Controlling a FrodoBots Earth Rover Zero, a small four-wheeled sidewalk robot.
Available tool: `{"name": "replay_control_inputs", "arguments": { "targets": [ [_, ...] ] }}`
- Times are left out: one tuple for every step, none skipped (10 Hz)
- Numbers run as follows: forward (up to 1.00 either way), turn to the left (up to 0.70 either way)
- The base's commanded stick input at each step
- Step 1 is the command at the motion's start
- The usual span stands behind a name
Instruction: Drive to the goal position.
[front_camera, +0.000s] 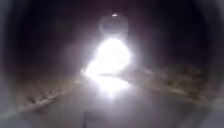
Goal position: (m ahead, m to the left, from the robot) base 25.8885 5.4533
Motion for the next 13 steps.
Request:
{"name": "replay_control_inputs", "arguments": {
  "targets": [
    [1.00, 0.08],
    [1.00, 0.09],
    [1.00, 0.09],
    [1.00, 0.10],
    [1.00, 0.10],
    [1.00, 0.09],
    [1.00, 0.08],
    [1.00, 0.08],
    [1.00, 0.08],
    [1.00, 0.08],
    [1.00, 0.05],
    [1.00, 0.05],
    [1.00, 0.05]
  ]
}}
